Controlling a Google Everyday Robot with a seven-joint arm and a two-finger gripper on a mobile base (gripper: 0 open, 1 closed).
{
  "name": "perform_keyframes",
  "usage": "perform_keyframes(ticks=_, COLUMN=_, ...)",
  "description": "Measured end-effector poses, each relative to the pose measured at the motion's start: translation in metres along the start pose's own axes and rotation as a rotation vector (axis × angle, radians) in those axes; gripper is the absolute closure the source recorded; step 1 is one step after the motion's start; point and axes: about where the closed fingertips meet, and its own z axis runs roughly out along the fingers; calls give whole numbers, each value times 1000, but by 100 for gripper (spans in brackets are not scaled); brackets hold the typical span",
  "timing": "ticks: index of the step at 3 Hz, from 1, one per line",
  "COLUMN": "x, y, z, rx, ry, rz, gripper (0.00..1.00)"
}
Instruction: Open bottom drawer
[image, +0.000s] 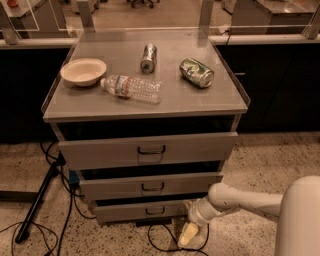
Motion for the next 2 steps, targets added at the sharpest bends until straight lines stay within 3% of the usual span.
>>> perform_keyframes(ticks=2, x=6, y=0, z=14, rx=-6, ry=-24, rz=17, gripper=0)
